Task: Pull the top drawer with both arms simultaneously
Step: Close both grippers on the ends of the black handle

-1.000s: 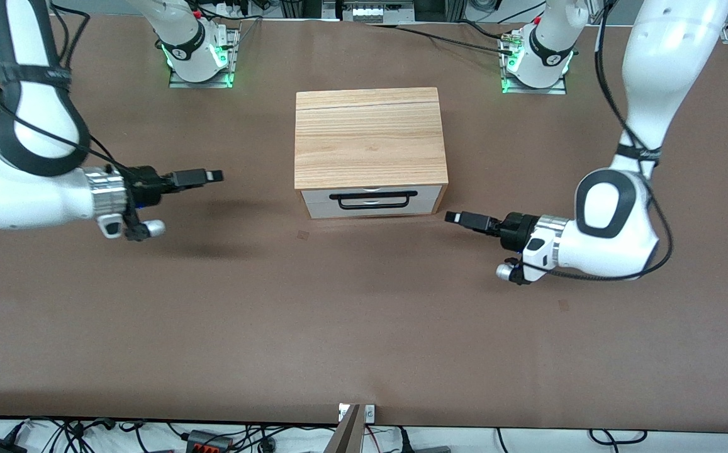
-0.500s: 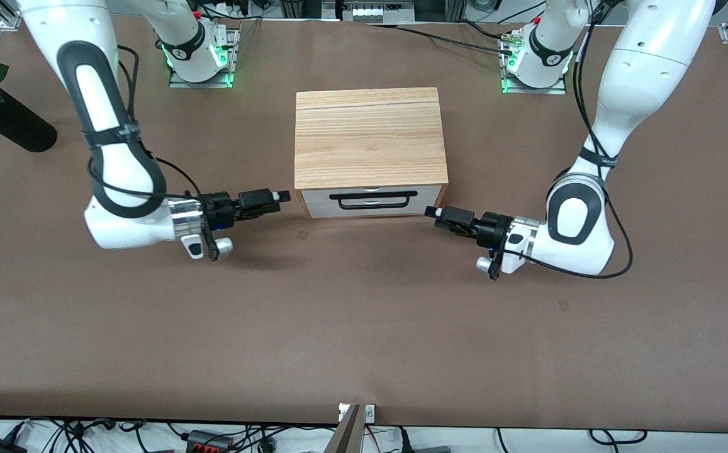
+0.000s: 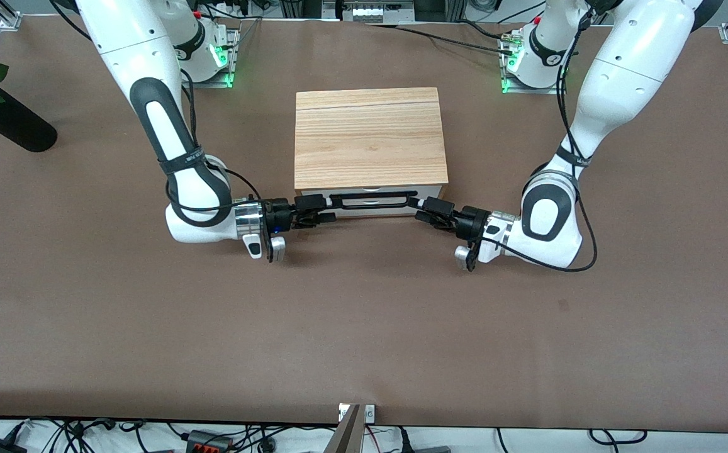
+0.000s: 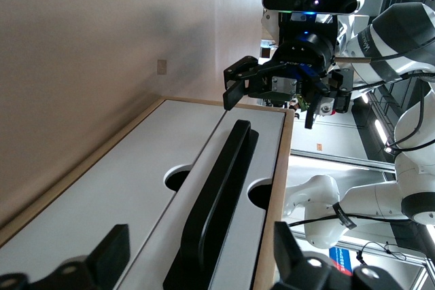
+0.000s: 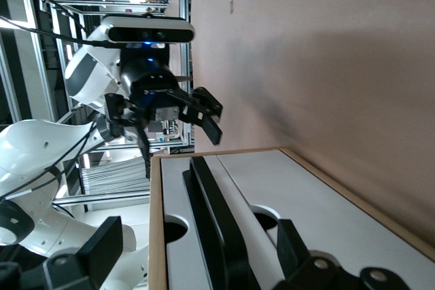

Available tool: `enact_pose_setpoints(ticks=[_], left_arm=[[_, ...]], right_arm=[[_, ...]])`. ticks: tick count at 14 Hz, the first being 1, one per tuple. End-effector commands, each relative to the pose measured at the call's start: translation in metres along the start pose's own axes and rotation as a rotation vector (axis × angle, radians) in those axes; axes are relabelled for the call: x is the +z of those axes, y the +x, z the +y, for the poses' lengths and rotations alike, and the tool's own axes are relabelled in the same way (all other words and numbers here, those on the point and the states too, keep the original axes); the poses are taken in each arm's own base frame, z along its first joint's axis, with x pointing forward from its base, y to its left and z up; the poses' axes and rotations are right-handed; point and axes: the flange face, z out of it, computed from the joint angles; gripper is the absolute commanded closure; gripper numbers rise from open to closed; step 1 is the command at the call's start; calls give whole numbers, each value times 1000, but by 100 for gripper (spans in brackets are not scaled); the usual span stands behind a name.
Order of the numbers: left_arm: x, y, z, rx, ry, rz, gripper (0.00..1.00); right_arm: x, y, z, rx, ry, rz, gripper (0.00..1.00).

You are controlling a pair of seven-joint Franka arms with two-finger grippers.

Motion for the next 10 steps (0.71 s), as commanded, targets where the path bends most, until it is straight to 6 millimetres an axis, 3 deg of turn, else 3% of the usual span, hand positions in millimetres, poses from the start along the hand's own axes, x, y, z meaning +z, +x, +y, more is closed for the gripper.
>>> enact_pose_setpoints(ticks=[1,4,6,10], left_arm=[[11,-1,-1,-3,-55,30,30],[23,-7,-5,-29,-79,30,41],[26,-8,-6,-30,-83,25,41],[32,-14,-12,-47,-86,13,57]], right_arm=[[7,-6,11,-38,14,10,12],[9,-15,33,-86,14,-2,20],[10,-15,33,-88,15,-2,28],[11,-15,32,-90,15,-3,50]])
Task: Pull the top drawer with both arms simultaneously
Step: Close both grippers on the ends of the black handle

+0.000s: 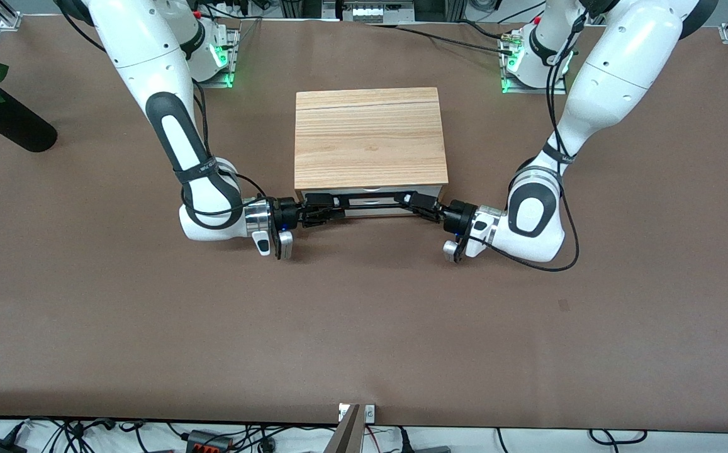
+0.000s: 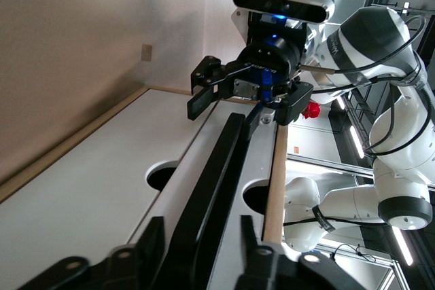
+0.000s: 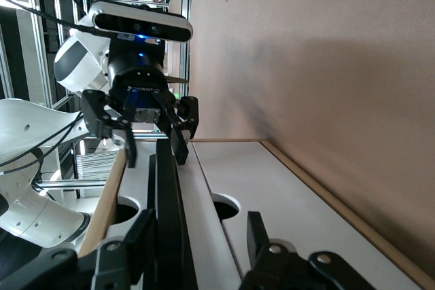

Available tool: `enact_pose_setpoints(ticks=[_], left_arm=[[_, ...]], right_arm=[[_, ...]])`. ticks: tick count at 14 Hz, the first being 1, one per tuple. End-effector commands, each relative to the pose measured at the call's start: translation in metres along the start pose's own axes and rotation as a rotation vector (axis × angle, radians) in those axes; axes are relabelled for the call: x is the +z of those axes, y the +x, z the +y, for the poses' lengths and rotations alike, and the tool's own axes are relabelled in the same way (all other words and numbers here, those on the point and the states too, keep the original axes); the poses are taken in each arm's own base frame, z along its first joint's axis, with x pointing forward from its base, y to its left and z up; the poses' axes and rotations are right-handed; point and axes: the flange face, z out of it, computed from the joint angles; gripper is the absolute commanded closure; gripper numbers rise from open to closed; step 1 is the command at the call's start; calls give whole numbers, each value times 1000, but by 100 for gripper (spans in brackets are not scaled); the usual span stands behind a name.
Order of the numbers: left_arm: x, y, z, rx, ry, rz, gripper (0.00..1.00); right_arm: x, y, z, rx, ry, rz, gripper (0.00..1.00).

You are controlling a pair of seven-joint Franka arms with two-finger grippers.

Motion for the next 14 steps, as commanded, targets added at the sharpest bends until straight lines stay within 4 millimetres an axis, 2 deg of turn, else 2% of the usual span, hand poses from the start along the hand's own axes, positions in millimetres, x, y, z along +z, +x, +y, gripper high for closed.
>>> enact_pose_setpoints(ticks=[1,2,3,4,6,7,8,10,14], left_arm=[[3,-3,-1,12,-18,17,62],[3,-3,-2,11,-17,18,69],[3,-4,-2,9,-17,17,71],[3,-4,-4,6,-17,18,75],[3,-4,-3,5,-19,20,80],[3,-4,-3,5,-21,22,81],[3,-3,-2,5,-23,26,81],[1,0,1,4,-38,44,83],[-6,5,4,11,-32,70,84]], right_arm=[[1,-1,-5,-22,17,10,51],[1,-1,-6,-25,17,11,57],[1,-1,-5,-24,16,12,62],[1,0,-7,-28,16,12,62],[0,1,-9,-33,18,12,74],[0,1,-9,-48,18,12,84],[0,1,-9,-59,18,12,85],[0,1,-9,-89,19,13,94],[-1,0,-8,-92,22,11,93]])
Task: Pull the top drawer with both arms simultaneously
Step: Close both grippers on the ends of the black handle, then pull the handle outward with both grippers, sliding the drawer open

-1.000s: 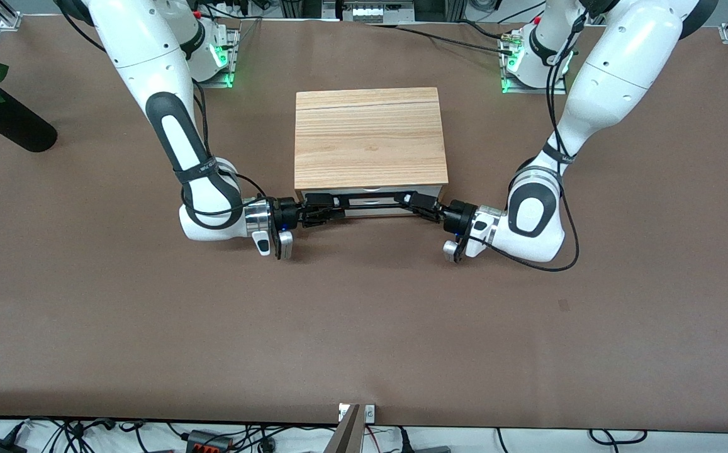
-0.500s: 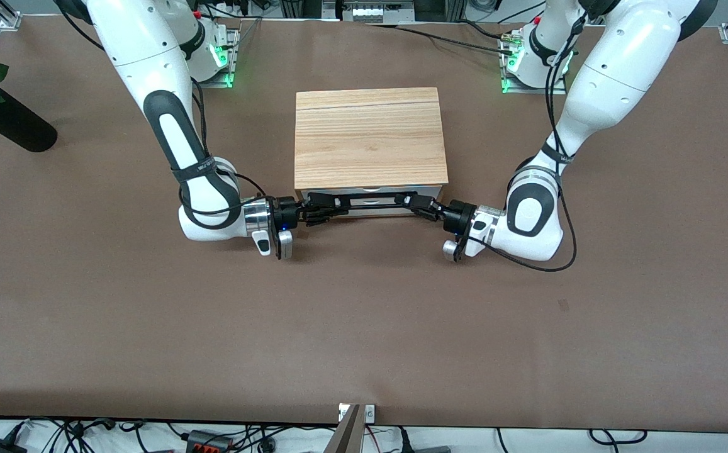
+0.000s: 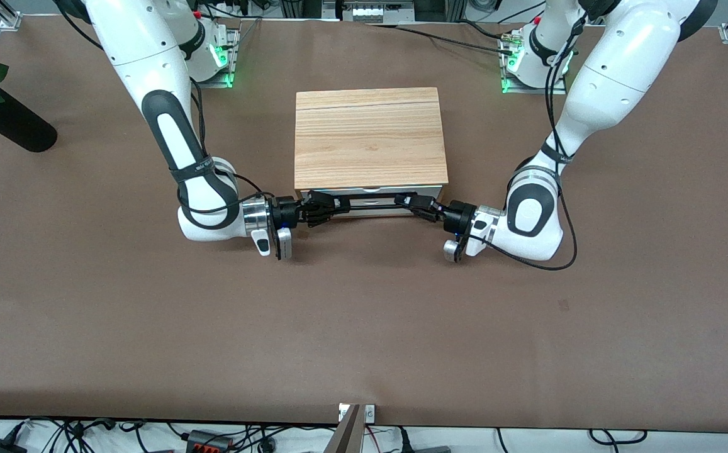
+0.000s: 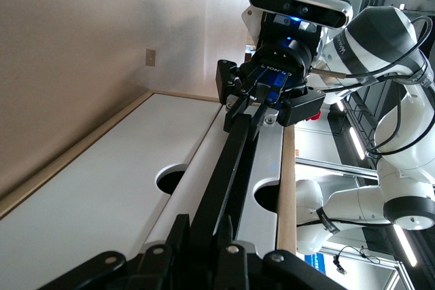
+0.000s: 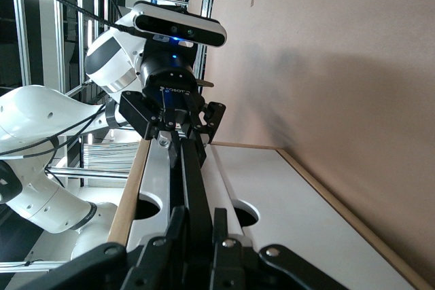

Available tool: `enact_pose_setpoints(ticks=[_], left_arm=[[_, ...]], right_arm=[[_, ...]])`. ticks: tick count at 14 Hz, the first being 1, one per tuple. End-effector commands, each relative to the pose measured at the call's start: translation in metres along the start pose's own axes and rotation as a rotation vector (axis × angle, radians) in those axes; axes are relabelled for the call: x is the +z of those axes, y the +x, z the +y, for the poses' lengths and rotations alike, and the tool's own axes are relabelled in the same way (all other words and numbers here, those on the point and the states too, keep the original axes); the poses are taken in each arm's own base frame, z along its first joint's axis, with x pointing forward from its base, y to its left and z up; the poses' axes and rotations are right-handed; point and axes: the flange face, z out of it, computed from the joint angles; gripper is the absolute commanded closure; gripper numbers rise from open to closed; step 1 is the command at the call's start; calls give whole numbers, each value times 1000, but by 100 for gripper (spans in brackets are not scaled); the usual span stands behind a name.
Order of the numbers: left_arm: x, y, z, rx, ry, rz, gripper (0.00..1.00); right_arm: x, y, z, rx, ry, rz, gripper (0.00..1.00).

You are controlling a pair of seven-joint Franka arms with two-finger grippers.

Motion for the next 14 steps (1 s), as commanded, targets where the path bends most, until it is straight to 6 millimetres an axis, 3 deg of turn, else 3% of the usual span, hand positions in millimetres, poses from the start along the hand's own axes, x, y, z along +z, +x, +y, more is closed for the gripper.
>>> enact_pose_setpoints(ticks=[1,7,14], left_arm=[[-9,10,15,-6,-29,58,84],[-22,20,23,19,-21,80,84],[-39,37,26,46,-13,111,84]], right_arm=[[1,-2,1,-10,-14,6,93],[-12,25,-11,-42,-8,39,93],[-45,63,15,-55,-15,105,93]])
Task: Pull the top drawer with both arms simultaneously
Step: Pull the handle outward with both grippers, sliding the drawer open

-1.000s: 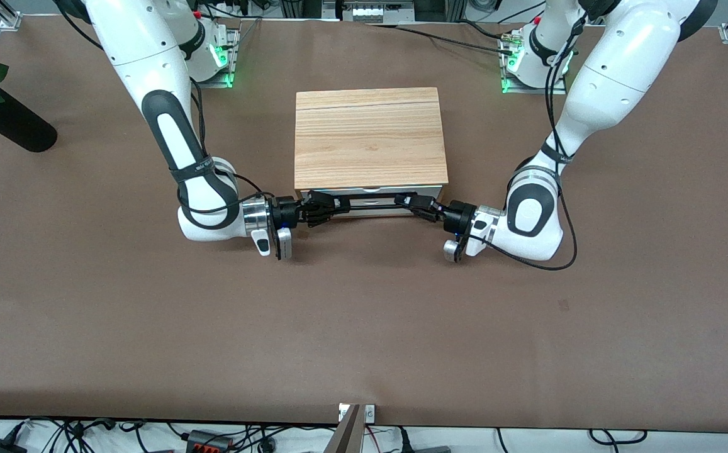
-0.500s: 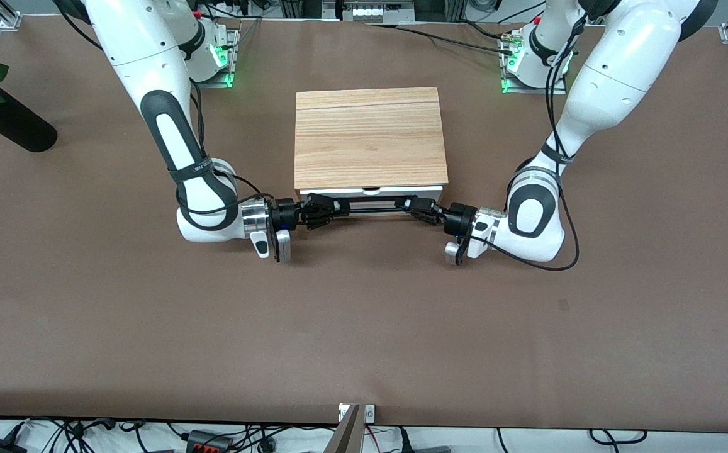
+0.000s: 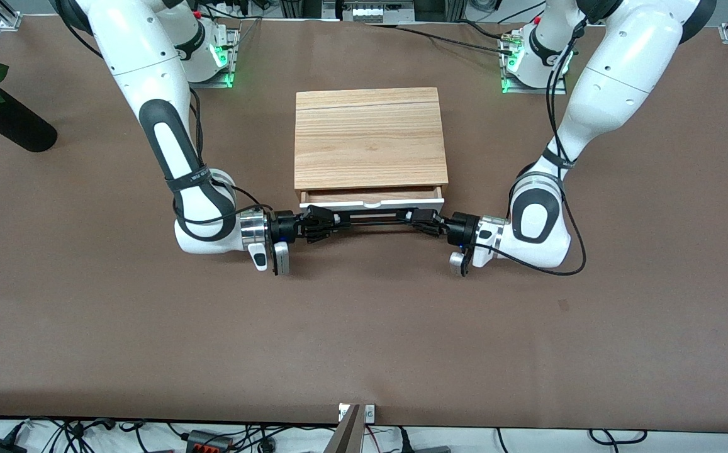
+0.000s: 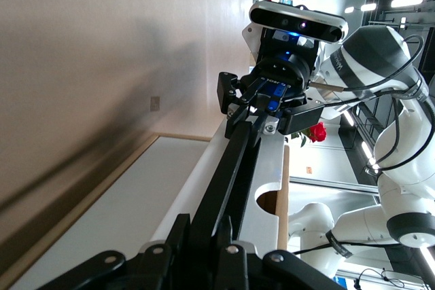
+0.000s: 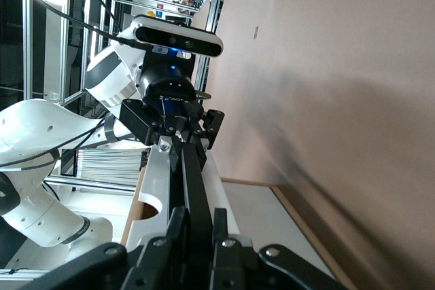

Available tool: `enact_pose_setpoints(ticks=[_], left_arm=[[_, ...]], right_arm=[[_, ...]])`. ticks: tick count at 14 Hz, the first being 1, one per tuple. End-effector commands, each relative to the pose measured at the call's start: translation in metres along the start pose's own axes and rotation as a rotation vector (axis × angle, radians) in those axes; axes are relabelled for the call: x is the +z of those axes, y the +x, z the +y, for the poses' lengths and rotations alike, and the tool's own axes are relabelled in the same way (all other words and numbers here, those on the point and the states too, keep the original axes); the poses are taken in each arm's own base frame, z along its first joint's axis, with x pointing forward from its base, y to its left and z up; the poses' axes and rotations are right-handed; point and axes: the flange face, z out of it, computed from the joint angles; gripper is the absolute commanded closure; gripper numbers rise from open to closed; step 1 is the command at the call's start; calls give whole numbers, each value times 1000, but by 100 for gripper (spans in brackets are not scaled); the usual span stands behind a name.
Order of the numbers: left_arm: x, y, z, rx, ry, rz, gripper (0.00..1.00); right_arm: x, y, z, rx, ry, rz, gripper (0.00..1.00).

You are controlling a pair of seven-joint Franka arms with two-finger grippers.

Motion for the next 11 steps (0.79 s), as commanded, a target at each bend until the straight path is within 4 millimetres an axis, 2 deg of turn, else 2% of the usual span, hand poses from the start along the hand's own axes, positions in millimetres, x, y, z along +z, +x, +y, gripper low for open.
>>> enact_pose_setpoints(ticks=[1,3,7,11], left_arm=[[-22,15,17,-4,-42,36,84],[-27,19,16,1,-39,45,84],[-37,27,17,18,-34,63,84],[-36,27,13,20,-35,62,84]], right_arm=[[-41,29,17,12,-15,71,93],[-45,38,20,3,-14,82,92],[-49,38,25,7,-17,85,91],[-51,38,25,8,-19,86,90]])
